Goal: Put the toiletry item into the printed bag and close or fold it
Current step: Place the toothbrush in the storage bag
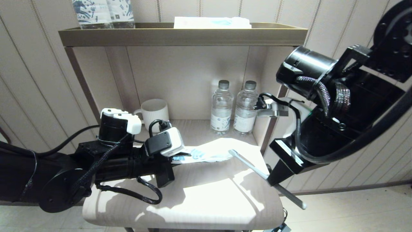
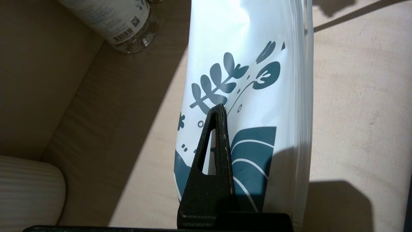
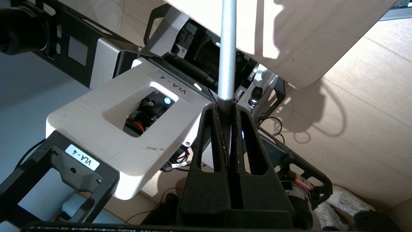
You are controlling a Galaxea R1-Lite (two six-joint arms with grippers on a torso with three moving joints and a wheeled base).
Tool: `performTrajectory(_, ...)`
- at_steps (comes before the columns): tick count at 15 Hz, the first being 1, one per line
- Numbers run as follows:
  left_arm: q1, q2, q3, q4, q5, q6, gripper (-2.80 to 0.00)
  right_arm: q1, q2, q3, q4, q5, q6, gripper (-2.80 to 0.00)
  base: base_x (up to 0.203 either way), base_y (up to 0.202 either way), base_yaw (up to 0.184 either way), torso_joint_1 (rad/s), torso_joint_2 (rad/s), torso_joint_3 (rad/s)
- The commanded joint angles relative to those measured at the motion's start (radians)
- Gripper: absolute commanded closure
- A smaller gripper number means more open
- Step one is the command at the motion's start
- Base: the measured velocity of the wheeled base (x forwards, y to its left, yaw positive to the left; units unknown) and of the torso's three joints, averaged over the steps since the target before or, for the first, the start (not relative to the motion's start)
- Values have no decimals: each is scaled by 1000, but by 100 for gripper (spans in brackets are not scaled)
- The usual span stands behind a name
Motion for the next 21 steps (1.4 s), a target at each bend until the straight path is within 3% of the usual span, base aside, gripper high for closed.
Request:
performTrajectory(1,-8,-4,7,-5,-3,5,0,-1,17,0,6,2,2,0,0,0,0,0,0,0)
performTrajectory(7,-17,-20,14,-4,-7,10,0,25,53,-3,4,3,-12,0,0,0,0,0,0,0)
performTrajectory(10,-36,-23,22,-5,-9,11,0,17,55,-2,1,58,-91,0,0,0,0,0,0,0)
performTrajectory(17,-80,-37,58,-6,-8,46,0,62,75,-3,-1,68,-156,0,0,0,0,0,0,0)
performTrajectory(21,-102,-52,70,-6,-9,49,0,48,86,-3,-9,87,-173,0,0,0,0,0,0,0)
